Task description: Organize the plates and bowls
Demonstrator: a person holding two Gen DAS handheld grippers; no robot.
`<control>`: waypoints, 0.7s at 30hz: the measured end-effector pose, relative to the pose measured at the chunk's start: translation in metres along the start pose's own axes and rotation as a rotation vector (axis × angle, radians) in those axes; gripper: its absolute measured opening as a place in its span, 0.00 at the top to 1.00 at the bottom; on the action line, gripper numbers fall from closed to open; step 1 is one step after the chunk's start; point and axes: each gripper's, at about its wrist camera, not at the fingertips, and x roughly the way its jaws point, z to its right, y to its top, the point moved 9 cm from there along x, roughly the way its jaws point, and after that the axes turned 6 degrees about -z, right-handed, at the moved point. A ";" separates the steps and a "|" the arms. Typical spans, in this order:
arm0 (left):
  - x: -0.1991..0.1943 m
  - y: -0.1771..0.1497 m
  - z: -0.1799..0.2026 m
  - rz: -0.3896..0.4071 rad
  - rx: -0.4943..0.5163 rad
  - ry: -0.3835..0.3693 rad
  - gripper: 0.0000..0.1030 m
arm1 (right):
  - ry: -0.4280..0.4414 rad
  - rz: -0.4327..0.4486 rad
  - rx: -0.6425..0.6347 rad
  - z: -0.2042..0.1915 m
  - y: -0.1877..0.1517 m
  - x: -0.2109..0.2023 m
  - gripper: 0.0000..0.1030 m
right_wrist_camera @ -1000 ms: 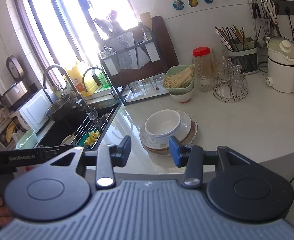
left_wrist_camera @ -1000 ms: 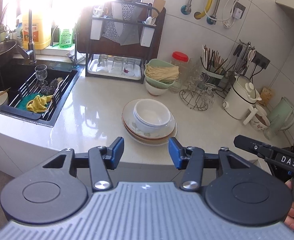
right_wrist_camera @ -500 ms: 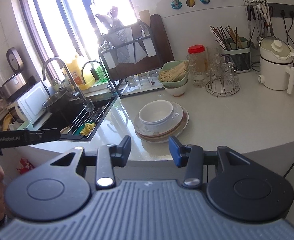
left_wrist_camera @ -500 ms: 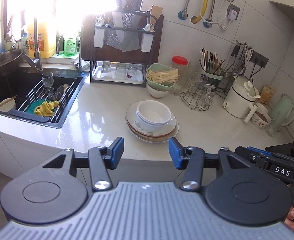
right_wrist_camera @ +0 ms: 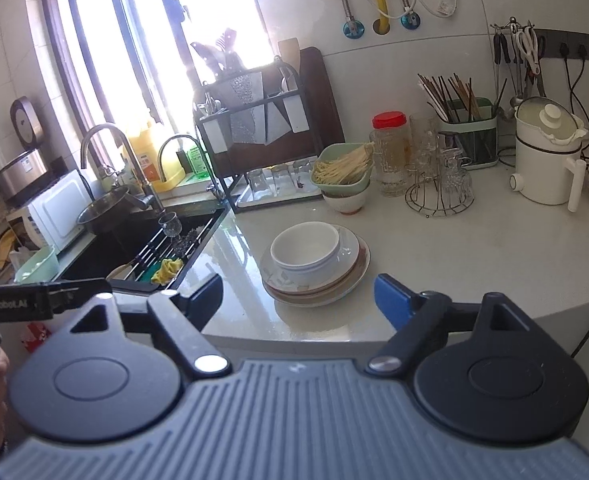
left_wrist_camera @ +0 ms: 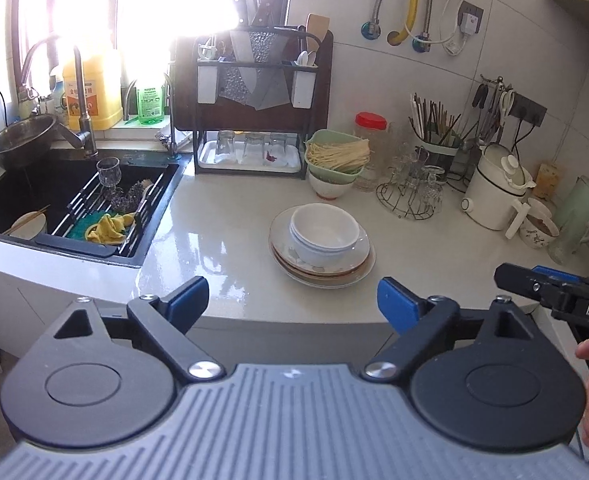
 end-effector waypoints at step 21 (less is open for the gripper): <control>-0.001 -0.004 0.000 -0.040 -0.009 0.001 0.04 | -0.102 0.015 0.000 0.008 0.001 -0.006 0.08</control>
